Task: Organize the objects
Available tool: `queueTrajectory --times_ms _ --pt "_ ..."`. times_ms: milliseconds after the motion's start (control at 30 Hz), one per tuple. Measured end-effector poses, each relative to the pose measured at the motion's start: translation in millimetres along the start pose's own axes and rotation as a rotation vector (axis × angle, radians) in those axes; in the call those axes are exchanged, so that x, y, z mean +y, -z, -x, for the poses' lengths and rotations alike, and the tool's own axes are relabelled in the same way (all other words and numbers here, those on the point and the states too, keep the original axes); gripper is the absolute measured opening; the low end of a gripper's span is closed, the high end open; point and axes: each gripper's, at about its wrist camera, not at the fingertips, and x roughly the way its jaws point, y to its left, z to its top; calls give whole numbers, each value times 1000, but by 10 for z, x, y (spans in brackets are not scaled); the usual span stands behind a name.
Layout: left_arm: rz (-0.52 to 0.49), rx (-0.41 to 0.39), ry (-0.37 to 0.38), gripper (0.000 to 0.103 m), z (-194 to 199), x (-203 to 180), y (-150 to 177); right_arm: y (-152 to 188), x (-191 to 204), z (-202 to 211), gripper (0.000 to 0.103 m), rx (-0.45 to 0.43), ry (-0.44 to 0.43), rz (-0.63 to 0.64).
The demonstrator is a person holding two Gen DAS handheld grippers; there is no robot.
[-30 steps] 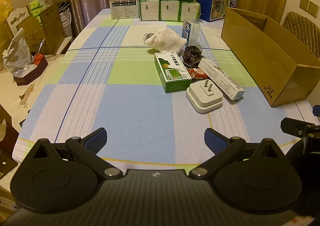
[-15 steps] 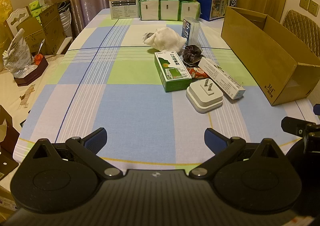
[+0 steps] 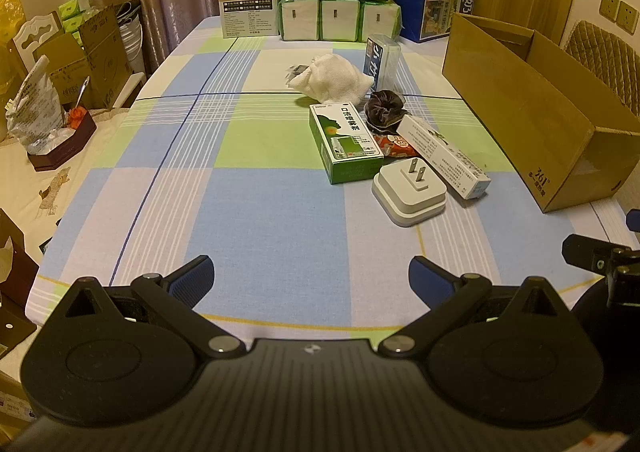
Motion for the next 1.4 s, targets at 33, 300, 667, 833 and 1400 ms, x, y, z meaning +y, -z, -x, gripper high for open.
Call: queueTrajectory --times_ms 33,300,667,833,1400 --pt "4 2 3 102 -4 5 1 0 -4 -2 101 0 0 0" --pt "11 22 16 102 39 44 -79 -78 -43 15 101 21 -22 -17" --pt "-201 25 137 102 -248 49 -502 -268 -1 -221 101 56 -101 55" --pt "-401 55 252 96 -535 -44 -586 -286 26 -444 96 91 -131 116" --pt "-851 64 513 78 -1275 -576 -634 -272 -101 -960 70 201 -148 151"
